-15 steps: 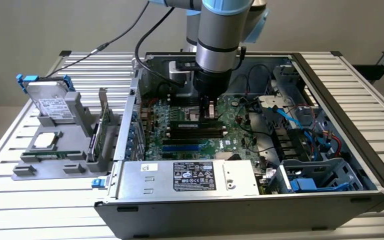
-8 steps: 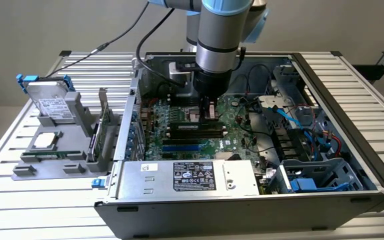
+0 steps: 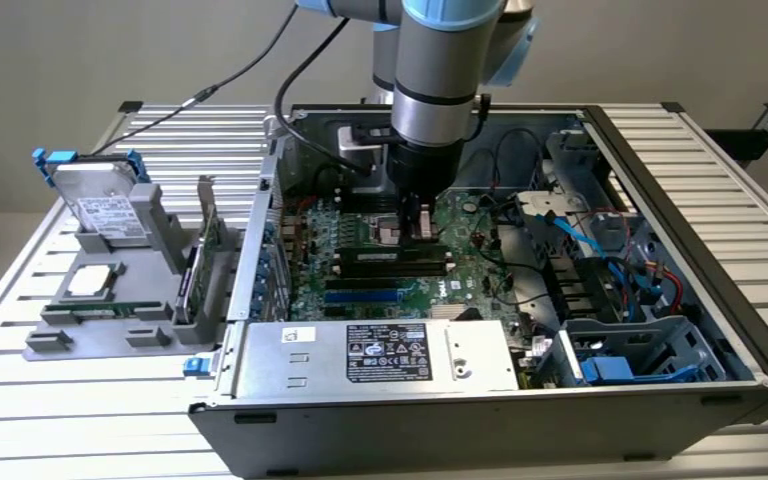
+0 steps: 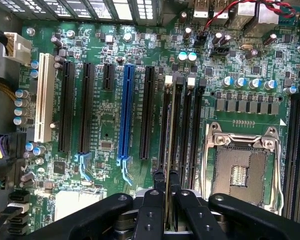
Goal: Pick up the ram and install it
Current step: 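Insert the ram into the slot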
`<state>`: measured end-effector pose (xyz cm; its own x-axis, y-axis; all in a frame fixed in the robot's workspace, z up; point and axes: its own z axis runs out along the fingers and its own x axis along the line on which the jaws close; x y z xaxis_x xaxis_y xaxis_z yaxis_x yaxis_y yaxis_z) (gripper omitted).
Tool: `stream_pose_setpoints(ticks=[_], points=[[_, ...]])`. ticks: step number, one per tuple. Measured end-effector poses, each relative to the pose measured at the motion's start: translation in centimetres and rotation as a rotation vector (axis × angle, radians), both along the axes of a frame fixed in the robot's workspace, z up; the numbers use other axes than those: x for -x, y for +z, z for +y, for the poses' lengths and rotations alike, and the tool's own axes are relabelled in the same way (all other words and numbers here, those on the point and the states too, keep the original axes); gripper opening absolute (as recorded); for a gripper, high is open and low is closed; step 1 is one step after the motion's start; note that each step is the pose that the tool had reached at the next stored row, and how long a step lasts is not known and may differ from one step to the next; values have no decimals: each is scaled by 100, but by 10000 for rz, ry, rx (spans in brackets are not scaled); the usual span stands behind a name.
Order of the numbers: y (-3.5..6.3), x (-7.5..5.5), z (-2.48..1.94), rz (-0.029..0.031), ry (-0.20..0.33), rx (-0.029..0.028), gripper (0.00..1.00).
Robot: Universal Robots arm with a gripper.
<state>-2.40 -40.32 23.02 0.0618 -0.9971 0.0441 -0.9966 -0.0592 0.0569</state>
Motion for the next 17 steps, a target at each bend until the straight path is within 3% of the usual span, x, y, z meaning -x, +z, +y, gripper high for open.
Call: stream_pose_setpoints(ticks=[7, 17], points=[[-25, 0, 15, -1, 1, 52, 14], [-58, 0, 24, -3, 1, 77, 14]])
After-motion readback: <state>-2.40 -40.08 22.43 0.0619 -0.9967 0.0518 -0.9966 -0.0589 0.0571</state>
